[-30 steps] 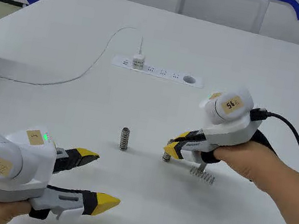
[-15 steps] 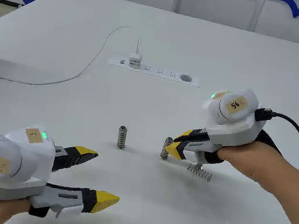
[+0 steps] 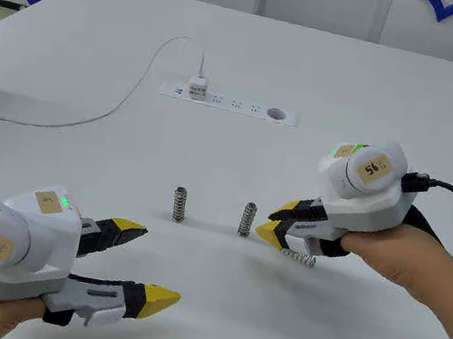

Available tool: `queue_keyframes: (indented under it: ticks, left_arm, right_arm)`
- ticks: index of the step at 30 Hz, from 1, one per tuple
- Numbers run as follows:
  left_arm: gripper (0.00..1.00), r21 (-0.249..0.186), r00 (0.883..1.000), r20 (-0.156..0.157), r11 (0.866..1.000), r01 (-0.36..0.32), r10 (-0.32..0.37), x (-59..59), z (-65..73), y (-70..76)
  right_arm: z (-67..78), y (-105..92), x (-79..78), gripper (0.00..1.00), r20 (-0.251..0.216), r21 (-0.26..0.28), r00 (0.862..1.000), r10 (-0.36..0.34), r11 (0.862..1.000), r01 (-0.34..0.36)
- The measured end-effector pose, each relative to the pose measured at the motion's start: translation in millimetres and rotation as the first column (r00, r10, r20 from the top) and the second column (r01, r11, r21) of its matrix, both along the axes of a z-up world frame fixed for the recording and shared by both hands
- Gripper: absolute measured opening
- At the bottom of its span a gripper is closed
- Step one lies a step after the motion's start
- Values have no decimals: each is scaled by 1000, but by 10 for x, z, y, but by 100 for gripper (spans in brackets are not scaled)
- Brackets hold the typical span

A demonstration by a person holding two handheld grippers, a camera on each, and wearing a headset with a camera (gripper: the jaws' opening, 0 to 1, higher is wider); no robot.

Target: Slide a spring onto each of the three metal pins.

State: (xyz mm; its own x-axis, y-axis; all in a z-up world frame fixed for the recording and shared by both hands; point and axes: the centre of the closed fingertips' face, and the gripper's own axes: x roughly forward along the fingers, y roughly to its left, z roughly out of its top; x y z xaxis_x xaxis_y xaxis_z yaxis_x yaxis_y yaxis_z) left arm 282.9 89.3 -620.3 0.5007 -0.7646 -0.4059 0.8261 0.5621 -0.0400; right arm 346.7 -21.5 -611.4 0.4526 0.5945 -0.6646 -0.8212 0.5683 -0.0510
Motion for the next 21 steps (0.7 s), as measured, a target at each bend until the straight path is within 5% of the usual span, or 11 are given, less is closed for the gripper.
queue_keyframes:
  ticks: [21]
  left_arm:
    - [60, 0, 1000, 2, 1000, 3, -3, 2, 14, -20]
  right_arm:
    - [-37, -232, -210, 18, 3, 2, 999, -34, 999, 34]
